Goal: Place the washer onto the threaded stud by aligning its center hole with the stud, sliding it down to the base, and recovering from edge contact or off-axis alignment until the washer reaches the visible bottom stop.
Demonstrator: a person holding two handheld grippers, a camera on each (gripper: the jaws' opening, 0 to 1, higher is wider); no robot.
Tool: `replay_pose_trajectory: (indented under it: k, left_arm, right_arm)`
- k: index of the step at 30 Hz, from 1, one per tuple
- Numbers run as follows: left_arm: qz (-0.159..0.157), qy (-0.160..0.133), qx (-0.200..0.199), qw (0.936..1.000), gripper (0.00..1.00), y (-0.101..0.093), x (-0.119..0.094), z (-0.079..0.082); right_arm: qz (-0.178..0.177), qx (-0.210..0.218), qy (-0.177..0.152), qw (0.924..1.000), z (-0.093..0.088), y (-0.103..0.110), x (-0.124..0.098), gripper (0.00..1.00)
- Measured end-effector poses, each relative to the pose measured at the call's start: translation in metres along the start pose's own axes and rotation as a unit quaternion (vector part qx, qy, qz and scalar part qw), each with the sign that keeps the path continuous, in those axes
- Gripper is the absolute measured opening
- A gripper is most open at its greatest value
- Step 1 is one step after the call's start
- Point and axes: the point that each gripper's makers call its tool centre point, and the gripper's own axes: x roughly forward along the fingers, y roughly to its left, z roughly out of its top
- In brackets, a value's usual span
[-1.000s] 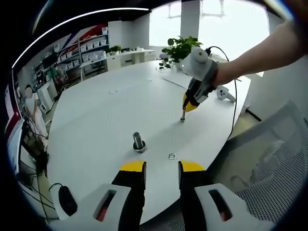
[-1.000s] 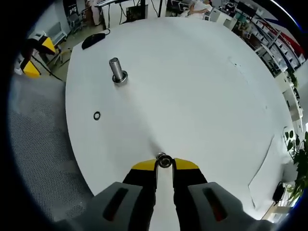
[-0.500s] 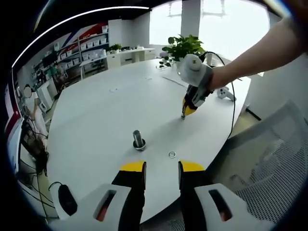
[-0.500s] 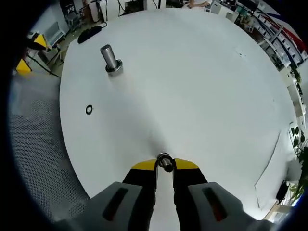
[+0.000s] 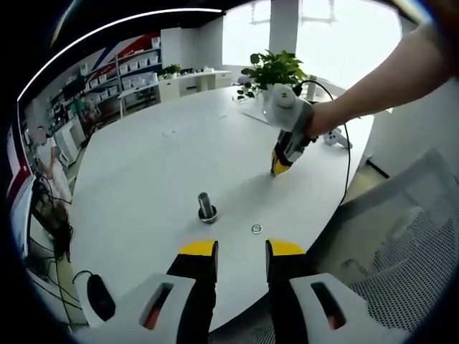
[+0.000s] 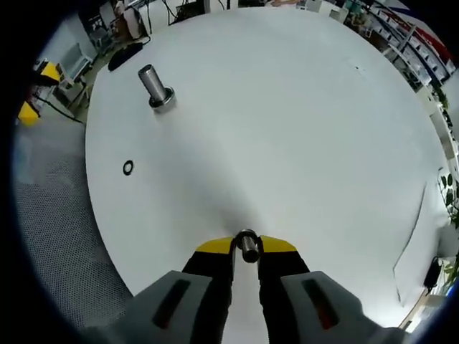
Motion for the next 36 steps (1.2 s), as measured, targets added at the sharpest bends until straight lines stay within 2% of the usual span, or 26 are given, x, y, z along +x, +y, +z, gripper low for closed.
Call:
replay_pose_trajectory:
  k: [5, 19, 23, 27, 36]
  left_arm:
    - [-0.001, 0.001, 0.002, 1.0, 0.25, -0.001, 0.001, 0.0]
    - [0.004, 0.0, 0.004, 1.0, 0.24, 0.001, -0.001, 0.001]
    - [0.006, -0.003, -0.001, 1.0, 0.24, 0.002, -0.001, 0.002]
    - [0.007, -0.007, 0.0, 1.0, 0.24, 0.002, -0.002, 0.003]
    - [0.007, -0.011, -0.002, 0.9999, 0.25, 0.002, -0.003, 0.005]
  right_arm:
    - [0.006, 0.017, -0.001, 0.9998, 0.001, -0.003, 0.001, 0.15]
    - [0.0, 0.034, 0.006, 0.9994, -0.017, 0.003, -0.009, 0.19]
    - [0.002, 0.038, 0.001, 0.9993, -0.02, 0.009, -0.011, 0.2]
    - [0.005, 0.022, 0.012, 0.9997, -0.027, 0.017, -0.011, 0.2]
    - [0.013, 0.027, -0.006, 0.9995, -0.023, 0.041, -0.013, 0.26]
